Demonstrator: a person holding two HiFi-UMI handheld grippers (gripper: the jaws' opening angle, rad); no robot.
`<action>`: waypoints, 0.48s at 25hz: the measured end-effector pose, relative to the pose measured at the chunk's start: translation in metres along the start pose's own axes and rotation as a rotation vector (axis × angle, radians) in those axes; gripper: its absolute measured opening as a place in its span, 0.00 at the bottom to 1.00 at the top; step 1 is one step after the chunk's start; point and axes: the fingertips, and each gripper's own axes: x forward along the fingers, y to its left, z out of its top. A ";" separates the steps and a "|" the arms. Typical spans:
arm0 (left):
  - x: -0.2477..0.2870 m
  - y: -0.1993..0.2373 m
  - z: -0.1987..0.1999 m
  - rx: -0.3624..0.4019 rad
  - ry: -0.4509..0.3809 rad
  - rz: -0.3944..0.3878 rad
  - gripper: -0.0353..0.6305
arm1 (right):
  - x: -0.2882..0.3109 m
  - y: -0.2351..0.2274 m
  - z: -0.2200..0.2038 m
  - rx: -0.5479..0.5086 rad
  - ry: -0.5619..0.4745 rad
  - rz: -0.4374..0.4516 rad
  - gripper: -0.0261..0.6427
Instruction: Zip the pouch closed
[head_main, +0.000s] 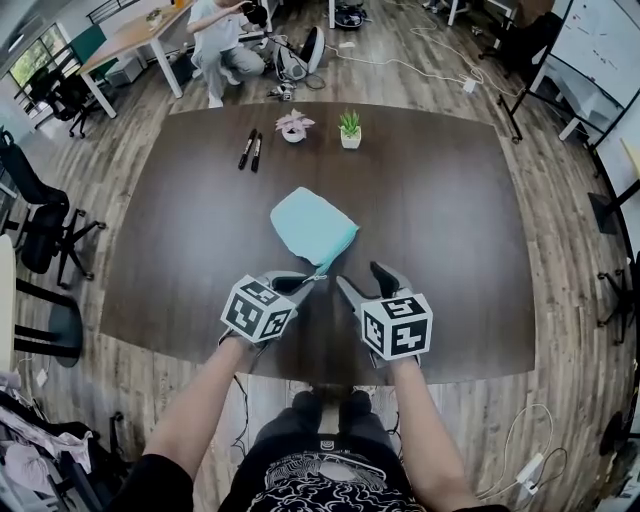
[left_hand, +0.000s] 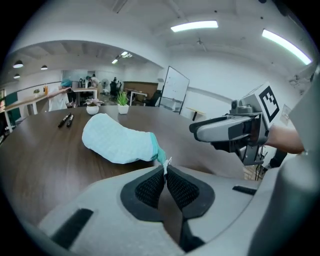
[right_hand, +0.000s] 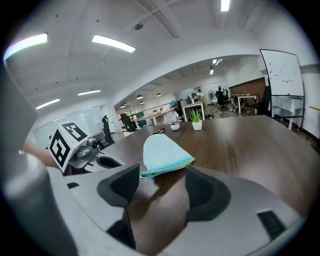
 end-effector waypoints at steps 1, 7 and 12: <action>-0.003 0.000 0.002 -0.007 -0.006 -0.015 0.09 | 0.001 0.003 0.002 0.003 -0.006 0.018 0.46; -0.022 -0.004 0.012 -0.044 -0.027 -0.111 0.09 | 0.005 0.025 0.009 -0.004 -0.026 0.150 0.44; -0.038 -0.005 0.020 -0.127 -0.066 -0.197 0.09 | 0.009 0.046 0.013 -0.014 -0.037 0.259 0.42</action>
